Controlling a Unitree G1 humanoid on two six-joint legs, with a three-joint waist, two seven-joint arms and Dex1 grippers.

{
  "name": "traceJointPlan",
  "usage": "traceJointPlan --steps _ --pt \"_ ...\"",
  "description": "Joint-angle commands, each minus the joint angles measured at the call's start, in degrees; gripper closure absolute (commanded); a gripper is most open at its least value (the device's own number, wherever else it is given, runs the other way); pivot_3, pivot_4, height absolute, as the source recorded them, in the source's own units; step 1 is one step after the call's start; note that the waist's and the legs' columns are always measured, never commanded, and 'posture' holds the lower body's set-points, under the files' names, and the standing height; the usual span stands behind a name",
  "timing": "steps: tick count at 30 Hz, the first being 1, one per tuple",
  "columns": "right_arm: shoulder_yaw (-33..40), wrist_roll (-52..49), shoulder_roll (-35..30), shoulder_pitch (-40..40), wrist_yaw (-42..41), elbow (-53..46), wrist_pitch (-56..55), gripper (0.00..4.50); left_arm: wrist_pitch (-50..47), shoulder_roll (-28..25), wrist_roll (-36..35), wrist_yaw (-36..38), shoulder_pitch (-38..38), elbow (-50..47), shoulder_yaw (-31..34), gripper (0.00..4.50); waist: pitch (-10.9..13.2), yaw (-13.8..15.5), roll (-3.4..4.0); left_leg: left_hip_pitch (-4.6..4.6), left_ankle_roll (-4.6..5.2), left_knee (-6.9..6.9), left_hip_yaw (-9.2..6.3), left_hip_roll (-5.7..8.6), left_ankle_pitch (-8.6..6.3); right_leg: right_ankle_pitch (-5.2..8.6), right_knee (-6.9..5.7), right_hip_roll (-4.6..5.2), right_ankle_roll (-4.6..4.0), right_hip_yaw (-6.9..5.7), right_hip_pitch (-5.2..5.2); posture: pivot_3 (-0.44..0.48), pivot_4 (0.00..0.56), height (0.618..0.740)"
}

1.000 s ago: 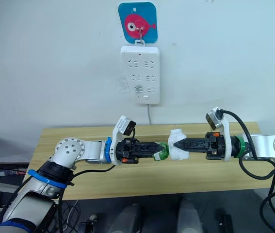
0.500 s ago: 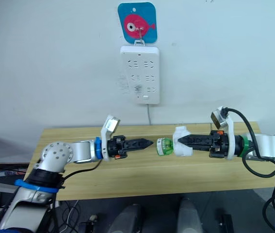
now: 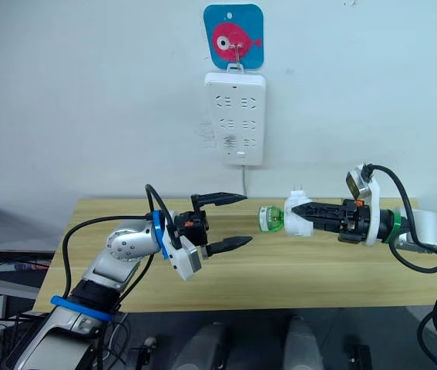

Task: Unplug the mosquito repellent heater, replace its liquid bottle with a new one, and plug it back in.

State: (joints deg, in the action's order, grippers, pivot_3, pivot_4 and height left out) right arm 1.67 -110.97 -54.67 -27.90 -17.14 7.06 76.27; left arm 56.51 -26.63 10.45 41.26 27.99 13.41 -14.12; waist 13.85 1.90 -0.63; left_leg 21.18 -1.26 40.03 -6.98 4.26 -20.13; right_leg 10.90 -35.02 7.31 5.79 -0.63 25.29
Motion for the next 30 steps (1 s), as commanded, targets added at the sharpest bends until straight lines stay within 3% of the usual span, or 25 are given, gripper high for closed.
traceJointPlan --steps 1,8,14,17,22,23,25,27,30 --pt "2.21 -2.03 0.38 -0.93 -1.10 -1.43 1.03 1.50 7.40 1.20 5.69 -5.86 1.13 1.14 1.38 0.04 0.00 -0.05 0.00 0.00 0.00 0.00 0.00 0.00 0.00 0.00 0.00 0.00 0.00 0.00 0.00 0.075 0.223 0.740" --pt "2.27 -2.03 1.53 -1.72 -1.61 -2.42 1.83 1.50 10.37 2.78 13.34 -13.94 3.54 3.69 1.36 0.04 -0.01 -0.13 0.00 0.00 0.02 0.04 -0.01 0.01 0.01 -0.04 -0.04 0.00 0.07 0.01 -0.01 0.072 0.220 0.740" --pt "2.25 -2.03 2.17 -1.05 -1.52 -3.60 1.71 1.50 10.54 2.72 15.27 -17.56 4.55 4.83 -0.53 0.04 -0.01 -0.25 0.00 0.00 0.02 0.04 -0.05 0.02 0.01 -0.04 -0.04 -0.01 0.07 0.01 0.00 0.069 0.223 0.740" --pt "2.14 -2.03 2.15 -0.67 -1.77 -4.00 1.85 1.50 10.97 1.95 12.69 -17.15 4.34 4.63 -2.74 0.64 -0.01 -0.26 0.00 0.00 0.02 0.04 -0.11 0.02 0.01 -0.04 -0.05 -0.01 0.07 0.01 0.00 0.066 0.227 0.740" --pt "2.02 -2.03 2.19 -0.35 -1.92 -4.20 1.87 1.50 10.39 1.15 11.23 -17.28 4.26 4.11 -4.28 2.20 -0.01 -0.30 0.00 0.00 0.02 0.04 -0.24 0.01 0.01 -0.04 -0.04 -0.01 0.07 0.01 0.00 0.068 0.235 0.740" --pt "1.92 -2.03 2.19 -0.37 -1.96 -4.18 1.91 1.50 10.51 1.06 10.86 -17.30 4.29 4.09 -4.55 2.28 -0.01 -0.32 0.00 0.00 0.02 0.04 -0.26 0.02 0.01 -0.04 -0.04 -0.01 0.07 0.01 0.00 0.068 0.235 0.740" --pt "1.67 -2.03 2.11 -0.45 -2.05 -4.20 2.02 1.50 9.91 0.86 8.75 -16.53 4.22 3.65 -5.67 2.28 -0.01 -0.33 0.00 0.00 0.02 0.04 -0.30 0.02 0.01 -0.04 -0.04 -0.01 0.07 0.01 0.00 0.069 0.236 0.740" --pt "1.42 -2.03 1.93 -0.57 -2.18 -4.23 2.13 1.50 10.02 -0.31 2.09 -13.87 4.10 2.71 -9.80 2.28 -0.01 -0.36 0.00 0.00 0.02 0.04 -0.35 0.02 0.01 -0.04 -0.04 -0.01 0.07 0.00 0.00 0.072 0.240 0.740" --pt "0.93 -2.03 1.28 -0.66 -2.45 -4.33 2.56 1.50 -1.94 -2.74 -15.86 -3.76 2.40 -3.41 -15.80 2.28 -0.01 -0.48 0.00 0.00 0.02 0.04 -0.41 0.00 0.01 -0.04 -0.04 0.00 0.07 0.00 0.00 0.073 0.247 0.740"
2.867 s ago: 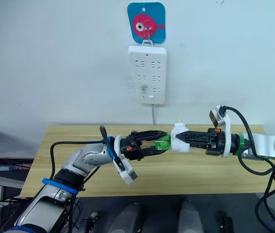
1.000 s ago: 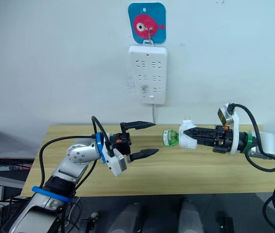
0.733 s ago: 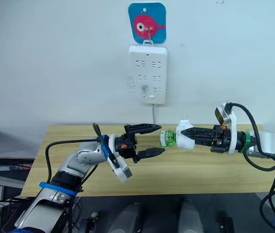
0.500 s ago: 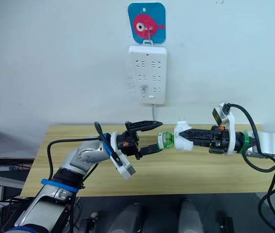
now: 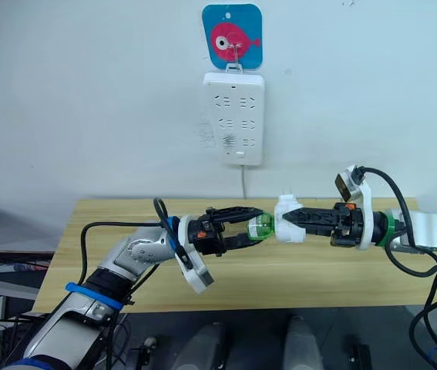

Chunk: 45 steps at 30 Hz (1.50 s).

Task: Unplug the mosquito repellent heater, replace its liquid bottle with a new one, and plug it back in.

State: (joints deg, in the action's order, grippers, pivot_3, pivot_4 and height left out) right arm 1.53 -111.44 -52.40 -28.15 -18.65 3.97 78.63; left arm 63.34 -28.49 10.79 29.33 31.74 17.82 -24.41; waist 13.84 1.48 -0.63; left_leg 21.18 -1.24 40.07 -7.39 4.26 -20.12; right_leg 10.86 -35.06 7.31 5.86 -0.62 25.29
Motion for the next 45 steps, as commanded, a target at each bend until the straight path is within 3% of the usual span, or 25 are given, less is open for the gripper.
traceJointPlan --steps 1,3,8,11,13,14,20,28,31,38,45 --pt "0.85 -1.56 -1.38 -0.39 -1.12 -1.39 0.48 1.50 -15.55 -1.84 -23.26 12.66 -2.01 -11.11 -6.86 2.28 0.00 -0.06 0.00 0.02 0.00 0.00 -0.02 -0.02 0.00 0.00 0.00 0.02 0.00 0.01 0.01 0.073 0.247 0.740" --pt "0.60 -1.56 -2.20 -0.08 -1.74 -1.89 1.01 1.50 -30.48 -3.03 -34.28 17.77 -2.86 -17.43 -7.02 2.28 0.00 -0.08 0.00 0.05 0.01 0.01 -0.11 -0.16 0.00 0.00 0.00 0.09 0.00 -0.01 0.01 0.071 0.245 0.740" --pt "-0.55 -1.55 -4.22 0.57 -2.39 -3.72 1.40 1.50 -78.18 -5.46 -67.48 15.88 0.05 -28.51 -1.31 2.28 0.00 -0.19 0.00 0.21 0.06 0.10 -0.31 -0.25 0.02 0.00 0.02 0.09 0.00 -0.09 0.01 0.075 0.255 0.740" --pt "-0.78 0.22 -4.22 0.89 -2.56 -5.48 0.97 1.50 -103.30 -8.92 -92.68 12.99 1.77 -27.03 2.98 2.28 0.00 -0.85 0.01 0.21 0.06 0.10 -0.34 -0.28 0.02 0.01 0.01 0.02 0.00 -0.10 0.04 0.078 0.258 0.740" --pt "-0.82 1.50 -4.07 1.03 -2.89 -6.36 0.70 1.50 -114.18 -9.63 -107.72 8.49 2.84 -21.81 5.27 2.28 0.01 -1.47 0.00 0.19 0.06 0.09 -0.31 0.02 0.02 0.01 -0.08 -0.11 0.00 -0.10 0.06 0.075 0.260 0.740" --pt "-0.83 1.63 -4.01 1.17 -2.69 -6.52 0.28 1.50 -118.43 -9.76 -111.03 8.14 3.02 -18.60 6.39 2.28 0.01 -1.59 0.00 0.15 0.06 0.08 -0.28 0.03 0.02 0.02 -0.12 -0.14 0.00 -0.09 0.05 0.067 0.263 0.740" --pt "0.43 2.10 -5.35 2.78 -2.81 -6.18 -0.72 1.50 -130.11 -11.25 -107.62 12.09 -0.33 -17.36 10.29 2.28 0.02 -1.78 -0.02 -0.01 0.05 0.05 -0.16 0.03 0.02 0.04 -0.12 -0.22 -0.01 -0.04 -0.01 0.059 0.268 0.740" --pt "3.51 6.14 -7.70 6.20 -1.20 -3.61 -2.01 1.50 -133.67 -11.09 -96.95 16.64 -4.73 -16.95 15.08 2.28 0.02 -1.66 -0.02 -0.04 0.04 0.02 -0.08 0.02 0.03 0.04 -0.07 -0.20 -0.02 0.02 -0.03 0.060 0.270 0.740" --pt "3.63 16.50 -7.09 7.19 3.49 -2.17 -4.94 1.50 -134.54 -11.20 -94.52 17.55 -6.12 -17.87 16.93 2.28 0.02 -1.62 -0.02 -0.05 0.04 0.02 -0.05 0.02 0.03 0.04 -0.07 -0.19 -0.02 0.03 -0.04 0.063 0.265 0.740" --pt "-4.79 53.73 -7.39 8.46 6.76 2.72 -15.90 1.50 -135.32 -9.16 -90.67 17.29 -9.73 -21.82 19.83 2.28 0.02 -1.39 -0.01 -0.05 0.03 0.00 0.12 0.06 0.03 0.04 -0.09 -0.18 -0.02 0.06 0.00 0.087 0.252 0.740" --pt "-6.62 68.93 -5.03 7.77 3.17 6.42 -16.15 1.50 -135.96 -8.47 -88.37 17.39 -12.66 -24.59 21.61 2.28 0.00 -1.41 0.02 -0.09 0.02 -0.03 0.32 0.02 0.03 0.04 -0.11 -0.15 -0.02 0.13 0.01 0.104 0.233 0.740"
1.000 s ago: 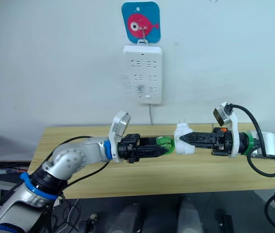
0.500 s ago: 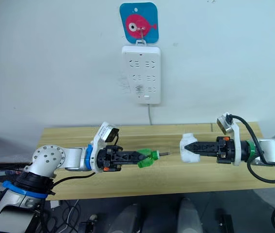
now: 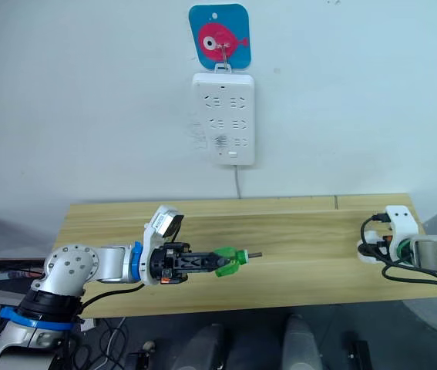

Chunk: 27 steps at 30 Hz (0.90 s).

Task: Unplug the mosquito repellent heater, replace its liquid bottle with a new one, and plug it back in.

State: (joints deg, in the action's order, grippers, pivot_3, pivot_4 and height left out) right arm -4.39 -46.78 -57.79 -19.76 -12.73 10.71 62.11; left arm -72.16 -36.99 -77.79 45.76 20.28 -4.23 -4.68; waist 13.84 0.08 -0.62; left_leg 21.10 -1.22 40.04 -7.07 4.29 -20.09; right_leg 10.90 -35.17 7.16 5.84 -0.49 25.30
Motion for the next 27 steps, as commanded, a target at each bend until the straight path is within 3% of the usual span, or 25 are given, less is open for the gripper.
traceJointPlan --steps 1,19,23,27 --pt "-0.80 5.39 0.69 -0.57 -3.71 -0.19 0.83 1.50 -0.64 0.03 0.32 1.12 -1.63 -2.99 2.09 2.28 -0.01 -0.01 0.01 -0.01 0.00 0.00 0.00 0.00 0.00 0.00 0.01 0.00 0.00 0.00 -0.01 0.106 0.231 0.740" --pt "-5.86 26.94 6.26 -8.51 -19.99 14.85 -4.89 1.50 -1.42 1.02 0.78 0.34 -6.41 -8.08 3.35 2.28 -0.02 0.60 0.03 -0.02 0.00 -0.01 -0.04 0.00 0.00 0.00 0.03 0.04 0.00 0.03 -0.02 0.140 0.248 0.740" --pt "-5.27 29.76 7.03 -10.17 -21.67 16.50 -5.44 0.19 -1.43 1.62 1.50 0.51 -6.07 -7.73 3.43 2.28 -0.02 0.95 0.03 -0.02 0.00 0.00 -0.09 0.01 0.00 -0.01 0.03 0.05 0.00 0.04 -0.02 0.134 0.251 0.740" --pt "-3.46 30.42 6.40 -10.81 -23.57 14.72 -4.37 0.01 -1.18 2.09 2.26 0.69 -5.57 -7.15 3.50 2.28 -0.02 0.99 0.04 -0.02 -0.01 -0.01 -0.12 0.01 0.00 0.00 0.03 0.06 0.00 0.04 -0.02 0.126 0.254 0.740"
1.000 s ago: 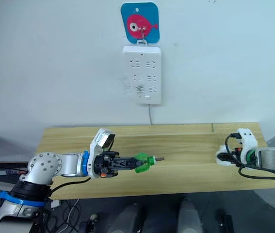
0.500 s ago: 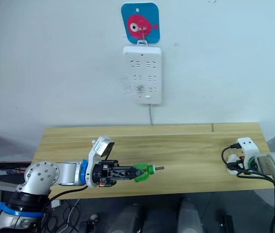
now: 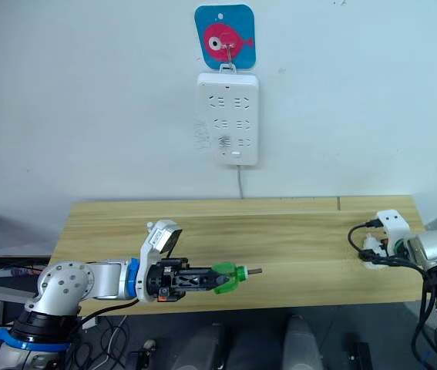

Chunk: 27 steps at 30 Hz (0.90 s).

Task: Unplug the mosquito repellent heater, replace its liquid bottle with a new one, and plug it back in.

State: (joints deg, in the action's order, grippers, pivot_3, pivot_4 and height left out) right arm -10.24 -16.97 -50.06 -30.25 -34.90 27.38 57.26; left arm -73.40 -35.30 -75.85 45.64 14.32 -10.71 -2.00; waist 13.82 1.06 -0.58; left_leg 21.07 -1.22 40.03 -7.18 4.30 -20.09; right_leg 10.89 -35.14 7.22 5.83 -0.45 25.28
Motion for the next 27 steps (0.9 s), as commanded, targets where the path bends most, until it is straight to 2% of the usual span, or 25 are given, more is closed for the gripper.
traceJointPlan --steps 1,5,7,10,12,14,16,19,21,23,27 --pt "3.49 -0.04 -2.09 -0.20 -1.83 -4.11 2.29 0.01 0.26 0.53 0.64 0.92 0.51 -0.53 0.92 2.28 0.00 0.02 0.00 0.00 0.00 0.00 -0.01 0.00 0.00 0.00 0.00 0.00 0.00 0.00 0.00 0.123 0.257 0.740" --pt "8.98 -2.90 -4.90 1.03 -2.22 -15.18 10.32 0.01 2.88 1.76 2.50 1.18 0.58 -0.89 2.00 2.28 0.01 0.10 0.03 0.01 0.00 0.00 -0.05 0.00 0.00 0.00 0.00 0.02 0.00 0.00 0.01 0.116 0.262 0.740" --pt "15.10 -6.02 -3.23 1.43 -0.69 -22.01 16.79 0.01 7.47 3.02 6.24 1.00 0.56 -2.67 1.90 2.28 0.02 0.12 0.02 0.00 0.00 0.00 -0.09 0.00 0.00 0.00 0.01 0.01 0.00 -0.02 0.00 0.101 0.268 0.740" --pt "28.85 -12.21 5.95 1.34 0.71 -31.22 30.35 0.01 21.00 6.48 18.41 -0.35 0.02 -5.87 -0.58 2.28 0.02 0.13 0.00 -0.01 -0.01 -0.01 -0.08 -0.04 0.00 0.00 0.04 0.00 -0.01 -0.03 -0.04 0.094 0.269 0.740" --pt "37.45 -20.85 12.74 2.85 2.66 -34.52 34.60 0.01 34.58 7.53 31.08 1.21 -0.63 -7.75 -5.27 2.28 0.02 0.30 0.00 -0.02 -0.01 -0.03 -0.09 -0.07 0.00 -0.01 0.06 0.00 -0.02 -0.05 -0.06 0.087 0.270 0.740" --pt "42.66 -32.35 17.52 5.02 7.44 -36.21 35.24 0.01 44.88 8.49 39.87 2.73 -1.06 -7.93 -8.83 2.28 0.02 0.56 0.01 -0.01 -0.01 -0.07 -0.08 -0.04 -0.01 -0.01 0.08 0.02 -0.02 -0.04 -0.04 0.088 0.272 0.740" --pt "44.71 -44.74 20.57 6.91 14.20 -37.43 35.24 0.01 50.53 10.78 44.32 1.34 -0.84 -6.33 -9.85 2.28 0.02 0.73 0.01 0.05 -0.01 -0.07 -0.16 0.02 -0.01 -0.01 0.11 0.10 -0.02 -0.09 -0.02 0.085 0.272 0.740" --pt "45.47 -63.31 27.09 8.88 26.97 -40.05 35.24 0.01 57.55 14.00 50.39 -0.71 0.37 -3.76 -11.08 2.28 0.03 0.50 0.01 0.05 0.01 -0.05 -0.18 0.04 0.00 -0.02 0.11 0.19 -0.01 -0.09 -0.04 0.084 0.272 0.740" --pt "38.65 -80.50 24.74 13.42 40.49 -41.76 25.45 0.01 59.14 15.42 52.00 -0.86 0.82 -2.97 -11.22 2.28 0.02 0.32 0.03 0.01 0.00 -0.06 -0.17 -0.01 0.00 -0.02 0.06 0.13 -0.01 -0.11 -0.03 0.085 0.272 0.740" --pt "31.45 -92.75 22.71 16.88 51.50 -44.29 15.04 0.01 59.70 16.67 52.65 -1.02 1.56 -2.62 -11.33 2.28 0.03 0.24 0.02 0.00 0.00 -0.07 -0.16 -0.01 0.00 -0.02 0.03 0.14 -0.02 -0.10 -0.03 0.084 0.270 0.740" --pt "24.97 -96.03 25.05 17.33 59.75 -48.59 3.69 0.01 61.08 16.85 53.93 0.61 2.08 -2.09 -12.13 2.28 0.03 -0.13 0.01 -0.06 0.01 -0.07 -0.04 -0.01 0.00 -0.02 0.04 0.11 0.00 -0.07 -0.05 0.084 0.272 0.740"
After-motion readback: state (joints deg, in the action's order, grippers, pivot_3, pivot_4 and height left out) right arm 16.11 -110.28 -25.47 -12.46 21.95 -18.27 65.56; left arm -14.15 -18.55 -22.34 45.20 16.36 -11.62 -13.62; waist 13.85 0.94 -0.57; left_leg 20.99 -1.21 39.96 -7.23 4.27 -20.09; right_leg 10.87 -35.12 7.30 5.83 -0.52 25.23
